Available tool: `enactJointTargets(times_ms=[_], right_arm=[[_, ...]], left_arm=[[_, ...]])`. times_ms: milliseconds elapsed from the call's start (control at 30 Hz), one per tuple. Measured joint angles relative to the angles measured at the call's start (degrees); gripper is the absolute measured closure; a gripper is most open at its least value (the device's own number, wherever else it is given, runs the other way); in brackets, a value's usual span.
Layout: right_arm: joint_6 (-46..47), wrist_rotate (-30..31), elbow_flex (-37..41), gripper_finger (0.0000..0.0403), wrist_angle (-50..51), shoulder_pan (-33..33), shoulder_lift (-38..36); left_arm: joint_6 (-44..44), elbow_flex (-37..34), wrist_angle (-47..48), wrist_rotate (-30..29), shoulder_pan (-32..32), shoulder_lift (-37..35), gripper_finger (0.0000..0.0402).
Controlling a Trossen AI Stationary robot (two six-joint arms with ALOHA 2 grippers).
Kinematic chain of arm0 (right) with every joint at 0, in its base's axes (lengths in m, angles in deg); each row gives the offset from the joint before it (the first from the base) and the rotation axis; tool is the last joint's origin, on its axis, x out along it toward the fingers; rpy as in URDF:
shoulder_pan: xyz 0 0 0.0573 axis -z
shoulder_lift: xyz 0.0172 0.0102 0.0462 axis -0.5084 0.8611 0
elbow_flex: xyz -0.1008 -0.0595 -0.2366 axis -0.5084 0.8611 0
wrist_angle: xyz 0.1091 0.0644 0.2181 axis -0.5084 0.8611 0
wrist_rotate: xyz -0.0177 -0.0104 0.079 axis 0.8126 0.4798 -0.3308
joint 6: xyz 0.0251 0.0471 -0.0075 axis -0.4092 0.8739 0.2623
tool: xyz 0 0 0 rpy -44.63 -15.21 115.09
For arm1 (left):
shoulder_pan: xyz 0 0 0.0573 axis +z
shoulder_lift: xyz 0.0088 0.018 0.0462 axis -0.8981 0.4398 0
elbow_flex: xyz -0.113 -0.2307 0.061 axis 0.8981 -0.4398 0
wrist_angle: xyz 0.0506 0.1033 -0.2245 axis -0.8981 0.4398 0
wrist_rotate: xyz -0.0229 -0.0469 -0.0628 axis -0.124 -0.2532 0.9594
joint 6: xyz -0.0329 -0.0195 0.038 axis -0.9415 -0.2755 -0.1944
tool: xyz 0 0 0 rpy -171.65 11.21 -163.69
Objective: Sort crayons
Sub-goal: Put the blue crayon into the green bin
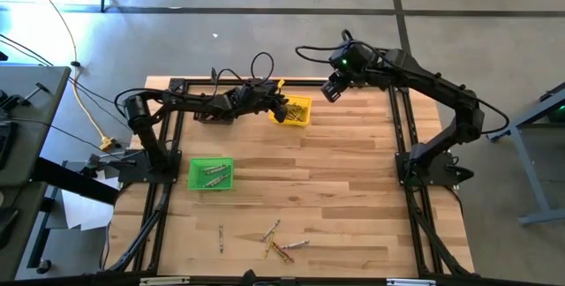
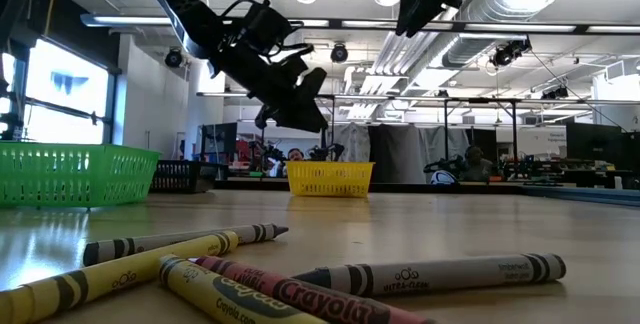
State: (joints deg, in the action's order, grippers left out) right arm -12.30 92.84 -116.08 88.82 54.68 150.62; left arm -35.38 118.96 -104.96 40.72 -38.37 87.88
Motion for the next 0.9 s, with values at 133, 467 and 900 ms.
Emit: enactJointTargets(times_ms=[133, 467, 900], right_arm=[[2.9, 0.0, 0.0, 0.0274, 4.2, -0.7, 0.0], [11.2, 0.1, 0.0, 0.0274, 13.0, -9.7, 0.0], [12.8, 0.1, 0.0, 0.0274, 10.3, -23.2, 4.2]], left_arm=[[-6.7, 0.0, -1.2, 13.8, 0.1, -1.7, 0.0286], [-24.0, 0.1, -4.0, 62.8, -11.8, -2.6, 0.0308], [-25.2, 0.0, 41.4, 57.7, -44.3, -2.6, 0.0323]])
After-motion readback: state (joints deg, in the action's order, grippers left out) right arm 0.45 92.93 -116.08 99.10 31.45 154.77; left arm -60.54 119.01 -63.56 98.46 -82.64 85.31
